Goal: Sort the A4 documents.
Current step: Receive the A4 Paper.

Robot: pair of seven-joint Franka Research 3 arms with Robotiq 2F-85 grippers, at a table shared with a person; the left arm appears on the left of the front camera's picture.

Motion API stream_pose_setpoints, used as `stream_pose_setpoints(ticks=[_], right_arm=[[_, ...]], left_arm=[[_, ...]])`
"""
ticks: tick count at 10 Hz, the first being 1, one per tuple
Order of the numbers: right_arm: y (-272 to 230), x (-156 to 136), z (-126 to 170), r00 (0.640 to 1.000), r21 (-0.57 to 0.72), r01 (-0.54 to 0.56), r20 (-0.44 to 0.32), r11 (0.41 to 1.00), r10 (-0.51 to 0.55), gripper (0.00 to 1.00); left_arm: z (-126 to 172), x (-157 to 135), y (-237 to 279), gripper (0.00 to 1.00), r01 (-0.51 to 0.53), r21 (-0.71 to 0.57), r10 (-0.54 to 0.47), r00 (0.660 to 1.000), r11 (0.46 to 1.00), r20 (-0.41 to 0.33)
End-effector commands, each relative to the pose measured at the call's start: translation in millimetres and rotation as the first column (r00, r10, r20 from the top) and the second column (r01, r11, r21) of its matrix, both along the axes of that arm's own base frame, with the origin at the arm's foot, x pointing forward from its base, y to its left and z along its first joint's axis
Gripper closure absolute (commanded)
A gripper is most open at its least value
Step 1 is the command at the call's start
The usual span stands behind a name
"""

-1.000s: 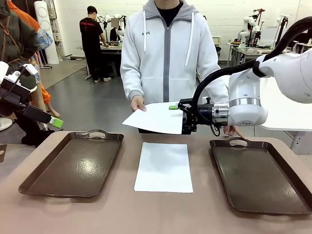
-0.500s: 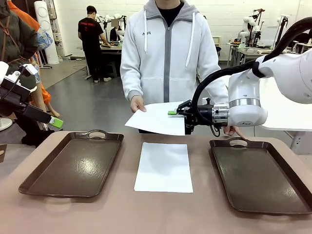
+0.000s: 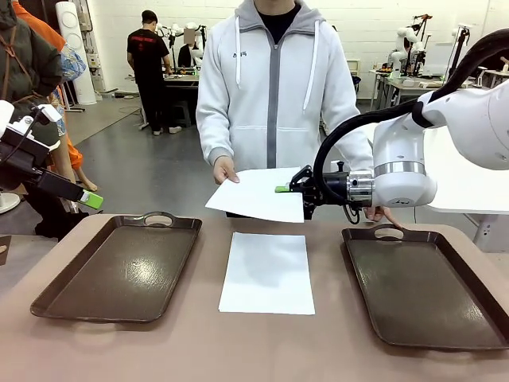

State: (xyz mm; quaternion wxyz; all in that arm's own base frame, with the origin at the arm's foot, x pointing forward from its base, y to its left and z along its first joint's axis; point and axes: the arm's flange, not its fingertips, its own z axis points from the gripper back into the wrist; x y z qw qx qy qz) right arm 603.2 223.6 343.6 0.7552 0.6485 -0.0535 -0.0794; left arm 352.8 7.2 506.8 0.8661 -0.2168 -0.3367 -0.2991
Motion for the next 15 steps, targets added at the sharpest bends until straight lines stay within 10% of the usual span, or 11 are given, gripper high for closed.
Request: stream_pose_setpoints(ticks=[1, 15], right_arm=[[-1.2, 6.9, -1.4, 1.000, 0.030, -0.004, -0.020, 1.000, 0.004, 1.00], [-6.1, 1.6, -2.7, 1.000, 0.018, -0.006, -0.011, 1.000, 0.006, 1.00]], left_arm=[[-1.9, 2.0, 1.2, 0.00, 0.011, -0.014, -0.011, 1.000, 1.000, 0.006], [-1.9, 2.0, 1.2, 0.00, 0.011, -0.014, -0.011, 1.000, 1.000, 0.006]])
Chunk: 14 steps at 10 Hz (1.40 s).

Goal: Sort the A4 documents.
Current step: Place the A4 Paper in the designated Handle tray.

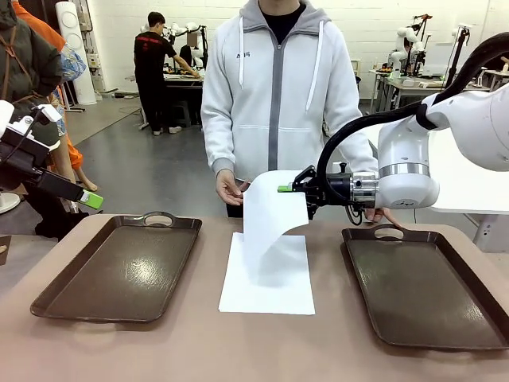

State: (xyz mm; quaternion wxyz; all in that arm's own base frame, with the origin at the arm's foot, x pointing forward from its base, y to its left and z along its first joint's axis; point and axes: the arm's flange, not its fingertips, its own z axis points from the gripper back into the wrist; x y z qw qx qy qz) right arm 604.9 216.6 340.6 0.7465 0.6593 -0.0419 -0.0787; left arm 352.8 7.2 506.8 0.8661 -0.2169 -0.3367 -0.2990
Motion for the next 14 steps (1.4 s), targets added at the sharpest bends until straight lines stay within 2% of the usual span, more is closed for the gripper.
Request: stream_pose_setpoints(ticks=[1, 9, 10, 12, 13, 14], right_arm=[[0.9, -0.1, 0.3, 1.000, -0.011, 0.010, 0.003, 1.000, -0.009, 1.00], [0.0, 0.0, 0.0, 1.000, 0.000, 0.000, 0.000, 1.000, 0.000, 0.99], [-23.2, -20.2, 8.9, 0.999, -0.045, -0.002, 0.035, 0.999, 0.004, 0.99], [-83.2, -49.5, 32.3, 0.989, -0.021, 0.119, 0.087, 0.993, -0.117, 0.99], [-107.6, -59.8, 40.9, 0.982, -0.010, 0.164, 0.098, 0.986, -0.162, 0.99], [-128.8, -70.2, 48.4, 0.981, -0.010, 0.166, 0.099, 0.986, -0.164, 0.99]], left_arm=[[-1.9, 2.0, 1.2, 0.00, 0.011, -0.014, -0.011, 1.000, 1.000, 0.007], [-1.9, 2.0, 1.2, 0.00, 0.011, -0.014, -0.011, 1.000, 1.000, 0.007], [-1.9, 2.0, 1.2, 0.00, 0.011, -0.014, -0.011, 1.000, 1.000, 0.007], [-1.9, 2.0, 1.2, 0.00, 0.011, -0.014, -0.011, 1.000, 1.000, 0.007], [-1.9, 2.0, 1.2, 0.00, 0.011, -0.014, -0.011, 1.000, 1.000, 0.007], [-1.9, 2.0, 1.2, 0.00, 0.011, -0.014, -0.011, 1.000, 1.000, 0.007]])
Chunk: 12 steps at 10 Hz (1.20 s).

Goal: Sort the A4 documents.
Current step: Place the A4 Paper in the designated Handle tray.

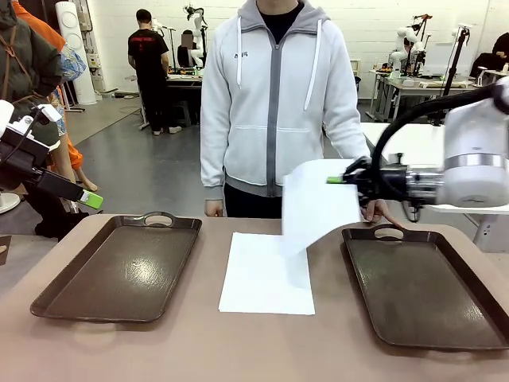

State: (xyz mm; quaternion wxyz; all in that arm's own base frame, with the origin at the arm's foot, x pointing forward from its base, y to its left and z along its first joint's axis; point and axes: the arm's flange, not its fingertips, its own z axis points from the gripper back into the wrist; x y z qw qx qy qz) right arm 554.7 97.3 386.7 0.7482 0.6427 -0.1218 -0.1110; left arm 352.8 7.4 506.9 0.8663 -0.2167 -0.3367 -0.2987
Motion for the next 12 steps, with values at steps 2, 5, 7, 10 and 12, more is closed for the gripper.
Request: stream_pose_setpoints(ticks=[2, 5, 7, 10, 12], right_arm=[[-48.6, -35.1, 3.9, 0.990, -0.017, -0.116, -0.077, 0.993, 0.115, 0.99], [-109.8, -43.2, -6.9, 0.959, -0.007, -0.268, -0.097, 0.963, 0.266, 0.99], [-129.5, -46.0, -20.1, 0.965, -0.037, -0.263, -0.031, 0.964, 0.262, 0.99], [-147.2, -41.7, -52.9, 0.976, -0.053, -0.215, 0.009, 0.975, 0.215, 0.99], [-155.1, -34.9, -71.1, 0.980, -0.062, -0.199, -0.001, 0.978, 0.199, 0.99]], left_arm=[[-2.0, 1.9, 1.0, 0.00, 0.012, -0.014, -0.012, 1.000, 1.000, 0.007], [-2.0, 1.9, 1.0, 0.00, 0.012, -0.014, -0.012, 1.000, 1.000, 0.007], [-2.0, 1.9, 1.0, 0.00, 0.012, -0.014, -0.012, 1.000, 1.000, 0.007], [-2.0, 1.9, 1.0, 0.00, 0.012, -0.014, -0.012, 1.000, 1.000, 0.007], [-2.0, 1.9, 1.0, 0.00, 0.012, -0.014, -0.012, 1.000, 1.000, 0.007]])
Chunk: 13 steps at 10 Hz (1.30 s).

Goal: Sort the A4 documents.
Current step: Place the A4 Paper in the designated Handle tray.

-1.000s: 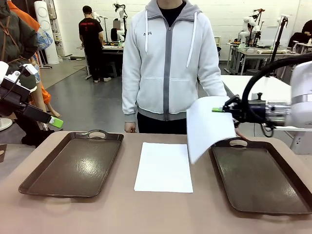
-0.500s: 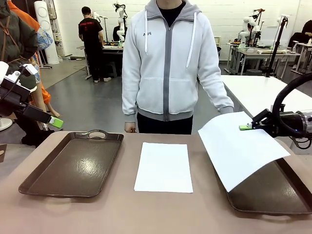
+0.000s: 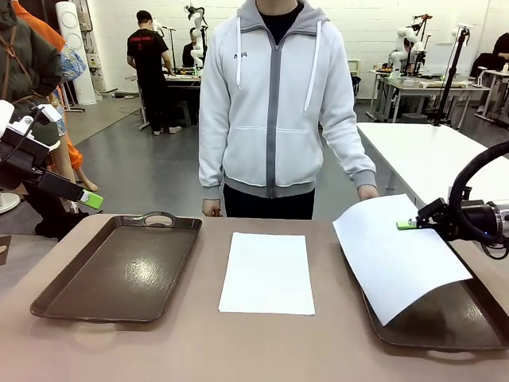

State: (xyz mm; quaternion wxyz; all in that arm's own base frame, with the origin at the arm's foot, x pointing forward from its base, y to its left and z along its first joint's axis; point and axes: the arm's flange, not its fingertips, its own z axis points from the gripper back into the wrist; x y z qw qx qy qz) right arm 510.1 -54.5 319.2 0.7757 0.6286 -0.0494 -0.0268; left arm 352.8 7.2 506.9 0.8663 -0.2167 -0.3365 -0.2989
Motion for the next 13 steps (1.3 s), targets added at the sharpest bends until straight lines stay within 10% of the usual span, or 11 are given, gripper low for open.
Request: stream_pose_setpoints(ticks=[1, 9, 13], right_arm=[[-8.1, 10.4, -8.7, 1.000, -0.012, 0.016, 0.015, 1.000, -0.015, 0.99], [-42.5, 15.9, -28.2, 0.997, -0.282, -0.072, -0.059, 0.957, 0.058, 0.99], [-46.4, 8.3, -43.5, 0.996, -0.356, 0.063, -0.040, 0.932, -0.082, 0.99]], left_arm=[[-2.0, 2.0, 1.2, 0.00, 0.011, -0.015, -0.011, 1.000, 1.000, 0.007], [-2.0, 2.0, 1.2, 0.00, 0.011, -0.015, -0.011, 1.000, 1.000, 0.007], [-2.0, 2.0, 1.2, 0.00, 0.011, -0.015, -0.011, 1.000, 1.000, 0.007]])
